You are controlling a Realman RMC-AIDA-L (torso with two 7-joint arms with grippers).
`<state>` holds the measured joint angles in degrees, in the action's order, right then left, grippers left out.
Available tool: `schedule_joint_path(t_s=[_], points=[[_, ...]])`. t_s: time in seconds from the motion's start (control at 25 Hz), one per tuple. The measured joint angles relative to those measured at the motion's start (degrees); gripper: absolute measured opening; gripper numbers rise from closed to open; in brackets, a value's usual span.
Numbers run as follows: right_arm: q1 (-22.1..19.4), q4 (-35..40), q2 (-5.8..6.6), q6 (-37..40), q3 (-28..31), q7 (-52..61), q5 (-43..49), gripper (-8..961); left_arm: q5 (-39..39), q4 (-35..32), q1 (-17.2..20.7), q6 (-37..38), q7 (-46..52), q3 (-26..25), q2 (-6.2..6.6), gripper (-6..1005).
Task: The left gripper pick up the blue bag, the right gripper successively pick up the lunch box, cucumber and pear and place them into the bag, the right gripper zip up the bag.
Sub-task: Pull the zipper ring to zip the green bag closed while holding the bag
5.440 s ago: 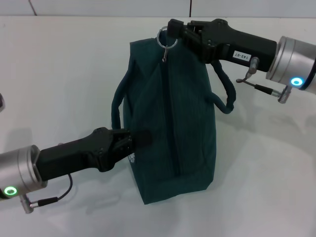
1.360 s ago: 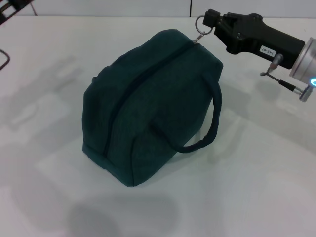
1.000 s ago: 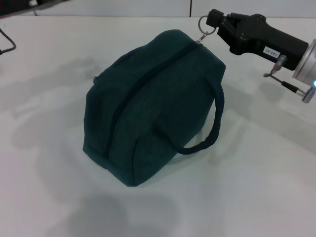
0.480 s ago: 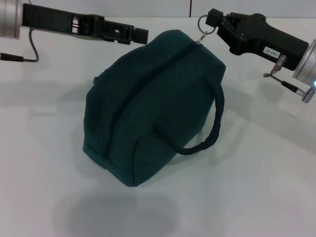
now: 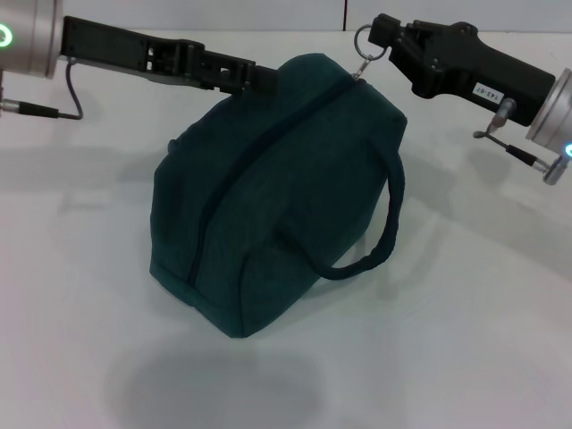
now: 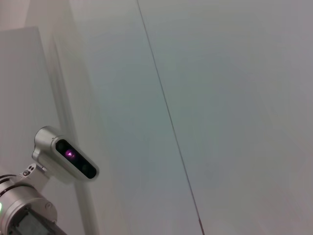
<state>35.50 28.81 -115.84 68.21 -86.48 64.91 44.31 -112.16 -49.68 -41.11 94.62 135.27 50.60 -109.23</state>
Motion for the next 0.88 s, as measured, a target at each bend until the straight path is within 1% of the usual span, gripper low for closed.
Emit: schedule_joint_path(t_s=[0.32,0.56,0.88], points=[[-0.24,0.02,0.0,0.47,0.0,-0.04,-0.01,9,-0.56,1.11,-0.79,-1.83,0.05,0.03,-0.13,833],[-0.34,0.03,0.0,0.53,0.0,-0.06,-0.01,9,-1.02,1.19,-0.82,-1.97,0.07,0.33,-0.75,830],[-0.35,-0.39,0.0,1.2,0.0,-0.06,-0.01,9,-1.33,2.57,-0.91,-2.16,-0.08,0.13,-0.92,714]])
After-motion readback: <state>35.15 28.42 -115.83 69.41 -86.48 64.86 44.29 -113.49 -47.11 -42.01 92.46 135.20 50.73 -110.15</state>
